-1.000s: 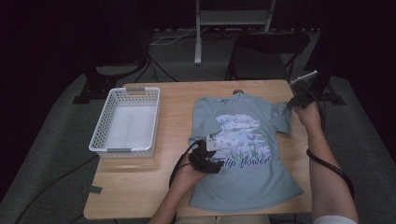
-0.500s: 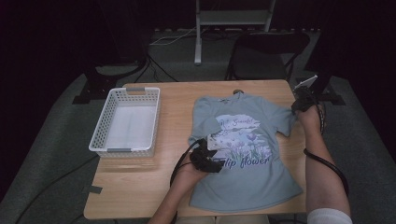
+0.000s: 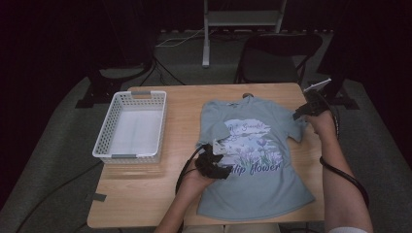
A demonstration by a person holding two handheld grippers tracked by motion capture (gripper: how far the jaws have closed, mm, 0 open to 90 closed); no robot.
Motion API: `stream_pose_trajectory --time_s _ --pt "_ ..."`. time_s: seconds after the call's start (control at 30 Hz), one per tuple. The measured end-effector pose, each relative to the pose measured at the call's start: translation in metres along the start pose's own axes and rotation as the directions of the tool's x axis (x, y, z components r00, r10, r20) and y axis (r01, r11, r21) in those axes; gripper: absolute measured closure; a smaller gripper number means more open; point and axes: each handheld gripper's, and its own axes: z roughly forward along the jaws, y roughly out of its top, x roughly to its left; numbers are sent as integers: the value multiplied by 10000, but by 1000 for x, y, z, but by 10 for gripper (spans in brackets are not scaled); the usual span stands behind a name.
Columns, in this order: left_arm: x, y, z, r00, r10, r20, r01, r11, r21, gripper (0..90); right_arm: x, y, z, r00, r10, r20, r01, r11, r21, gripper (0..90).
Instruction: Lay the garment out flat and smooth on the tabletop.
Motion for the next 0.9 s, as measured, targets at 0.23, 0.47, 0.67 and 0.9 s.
stream_pose_trajectory --time_s 0.23,0.47,0.67,0.9 --pt "2 0 -4 9999 -104 43 104 9999 -60 411 20 -13 9 9934 -492 -1032 368 9923 -1183 180" --pt "3 -2 -1 9998 -165 88 166 9999 -33 411 30 -37 10 9824 -1353 -1284 891 9452 -3141 115" --pt "2 -2 -1 9998 -198 103 199 9998 -81 392 31 -60 5 9713 -1579 -1779 669 8991 -4326 71" --pt "5 -3 -2 9993 -358 64 358 9993 -58 349 32 -100 -14 9494 -1978 -2441 220 8168 -5765 0"
